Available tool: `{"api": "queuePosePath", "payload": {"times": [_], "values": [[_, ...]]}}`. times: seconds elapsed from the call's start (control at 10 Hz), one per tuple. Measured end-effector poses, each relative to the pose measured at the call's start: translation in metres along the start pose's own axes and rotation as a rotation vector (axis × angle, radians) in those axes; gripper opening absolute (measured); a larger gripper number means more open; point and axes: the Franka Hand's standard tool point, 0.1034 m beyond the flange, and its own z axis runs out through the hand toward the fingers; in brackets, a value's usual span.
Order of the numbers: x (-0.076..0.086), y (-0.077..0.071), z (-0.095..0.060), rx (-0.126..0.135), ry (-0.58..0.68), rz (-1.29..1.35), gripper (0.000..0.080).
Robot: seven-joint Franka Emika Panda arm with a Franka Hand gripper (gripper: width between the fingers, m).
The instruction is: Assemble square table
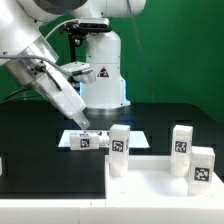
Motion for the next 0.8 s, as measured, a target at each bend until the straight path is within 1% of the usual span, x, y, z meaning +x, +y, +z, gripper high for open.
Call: {"api": "queuePosePath", "payload": {"times": [0.2, 0.3, 0.4, 0.5, 0.6, 0.7, 0.8], "values": [[0.001, 0.0, 0.0, 0.0, 0.001, 0.001, 0.0649], [-0.003, 0.006, 0.003, 0.002, -0.039, 0.018, 0.0649], [-0.005, 0.023, 0.009, 0.006, -0.125, 0.069, 0.0649], [-0.004, 0.036, 0.016, 0.003, -0.17, 0.098, 0.0649], [-0.01, 0.045, 0.023, -0.003, -0.228, 0.125, 0.0649], [-0.015, 0.054, 0.027, -0.013, -0.308, 0.146, 0.0649], [-0.011, 0.059, 0.026, -0.021, -0.382, 0.166, 0.0649]]}}
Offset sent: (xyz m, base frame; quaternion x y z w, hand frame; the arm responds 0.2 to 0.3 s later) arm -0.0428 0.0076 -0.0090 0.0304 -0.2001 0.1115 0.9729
